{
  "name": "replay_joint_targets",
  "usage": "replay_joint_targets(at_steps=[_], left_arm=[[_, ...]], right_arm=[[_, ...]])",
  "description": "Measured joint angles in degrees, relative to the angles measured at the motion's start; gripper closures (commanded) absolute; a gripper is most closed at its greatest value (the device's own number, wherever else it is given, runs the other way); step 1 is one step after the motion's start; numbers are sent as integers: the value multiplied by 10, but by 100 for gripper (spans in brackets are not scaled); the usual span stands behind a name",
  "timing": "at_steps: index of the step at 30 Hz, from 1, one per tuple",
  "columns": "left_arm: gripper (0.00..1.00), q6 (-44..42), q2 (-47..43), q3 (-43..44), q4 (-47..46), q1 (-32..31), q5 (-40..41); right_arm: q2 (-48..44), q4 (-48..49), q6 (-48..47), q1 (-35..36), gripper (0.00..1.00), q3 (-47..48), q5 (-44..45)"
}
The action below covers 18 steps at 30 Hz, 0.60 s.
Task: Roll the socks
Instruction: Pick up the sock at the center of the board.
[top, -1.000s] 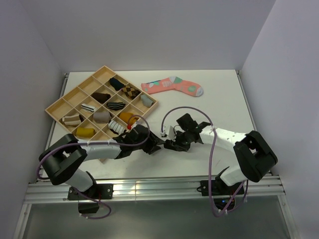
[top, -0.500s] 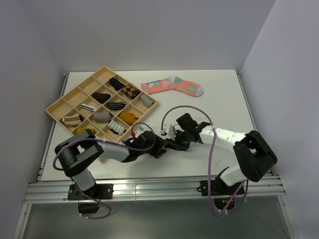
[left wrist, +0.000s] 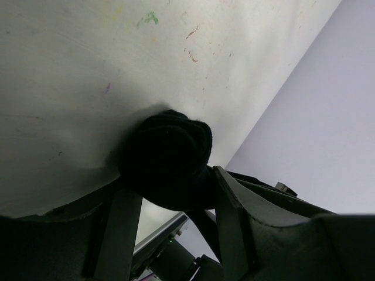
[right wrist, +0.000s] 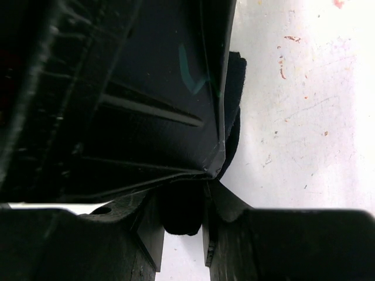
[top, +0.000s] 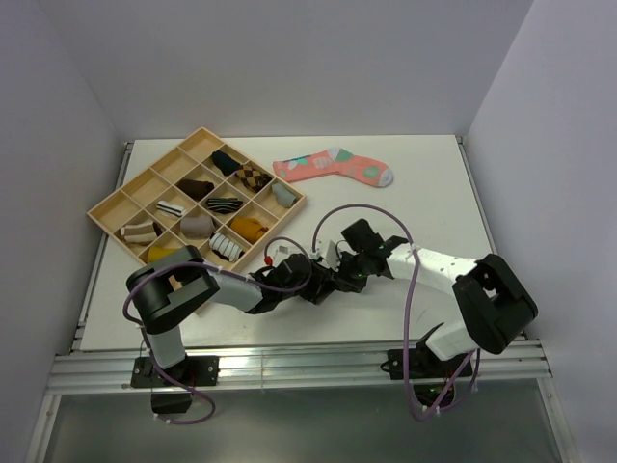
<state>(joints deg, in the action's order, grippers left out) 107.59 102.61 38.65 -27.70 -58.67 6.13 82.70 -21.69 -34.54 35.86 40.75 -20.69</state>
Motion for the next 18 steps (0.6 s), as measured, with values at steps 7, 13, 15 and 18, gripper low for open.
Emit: replay_joint_targets(at_steps=[7,13,15,18], left_arm=[[51,1,2,28,48,-12,24],[61,3,5,34,62,-16,30],[72,3,7,36,62,-17,31],[98,3,9,39,62,-18,32]], right_arm=[[-14,-16,0,0,100,-1,-4],[-16,-30,-5,0,100,-1,-20],[-18,-34,-9,-1,100,-3,-25],[-20,-38,-14,-1,98,-5,-27]])
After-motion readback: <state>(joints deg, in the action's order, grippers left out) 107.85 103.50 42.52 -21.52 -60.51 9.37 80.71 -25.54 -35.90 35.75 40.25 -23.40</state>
